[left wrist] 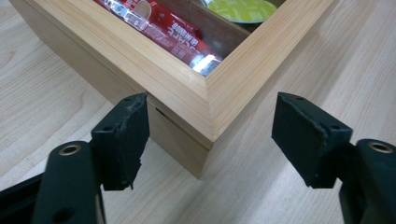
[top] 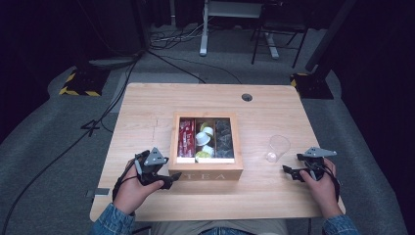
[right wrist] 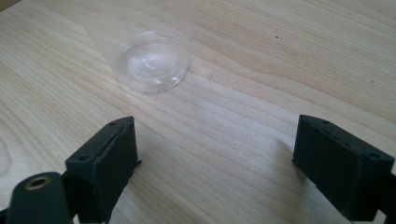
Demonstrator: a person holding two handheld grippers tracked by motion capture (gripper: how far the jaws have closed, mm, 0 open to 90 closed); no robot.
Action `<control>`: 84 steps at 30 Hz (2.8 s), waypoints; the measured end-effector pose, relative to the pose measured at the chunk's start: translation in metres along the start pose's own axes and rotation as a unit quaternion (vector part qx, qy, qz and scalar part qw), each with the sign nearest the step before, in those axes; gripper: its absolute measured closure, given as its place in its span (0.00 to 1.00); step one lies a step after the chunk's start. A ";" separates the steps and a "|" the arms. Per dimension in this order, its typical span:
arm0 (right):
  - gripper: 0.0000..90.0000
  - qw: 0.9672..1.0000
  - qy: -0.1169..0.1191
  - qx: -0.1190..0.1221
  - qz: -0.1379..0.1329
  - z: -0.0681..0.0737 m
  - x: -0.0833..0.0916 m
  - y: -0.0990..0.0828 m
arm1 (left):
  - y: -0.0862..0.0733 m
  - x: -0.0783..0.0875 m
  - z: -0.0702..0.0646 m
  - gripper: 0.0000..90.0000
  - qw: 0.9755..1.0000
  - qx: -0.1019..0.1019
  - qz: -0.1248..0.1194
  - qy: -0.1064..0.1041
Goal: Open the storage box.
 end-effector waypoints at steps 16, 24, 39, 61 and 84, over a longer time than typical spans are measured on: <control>0.15 1.000 0.002 0.000 0.000 0.000 0.000 0.000 | -0.002 0.006 0.004 0.58 1.000 -0.006 0.020 -0.002; 0.15 1.000 0.002 0.000 0.001 0.001 0.001 0.000 | 0.005 0.011 0.004 0.61 1.000 0.003 0.009 -0.005; 0.22 0.999 0.020 0.005 -0.049 0.016 0.036 0.043 | 0.023 0.023 0.008 0.66 0.998 0.004 -0.059 0.013; 0.20 0.986 0.118 0.047 -0.109 0.088 0.041 0.124 | 0.037 0.023 0.015 0.63 0.996 0.010 -0.080 0.024; 0.37 0.971 0.141 0.170 -0.093 0.161 -0.012 0.163 | 0.050 0.019 0.023 0.55 0.994 -0.012 -0.104 0.041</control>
Point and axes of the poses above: each handheld gripper's, and its own axes: x roughly backward along the jaws, y roughly out of its top, z roughly to its left, the point moved 6 cm from there along -x, roughly forward along the jaws, and after that the axes turned 12 degrees about -z, right-handed, at the moved point
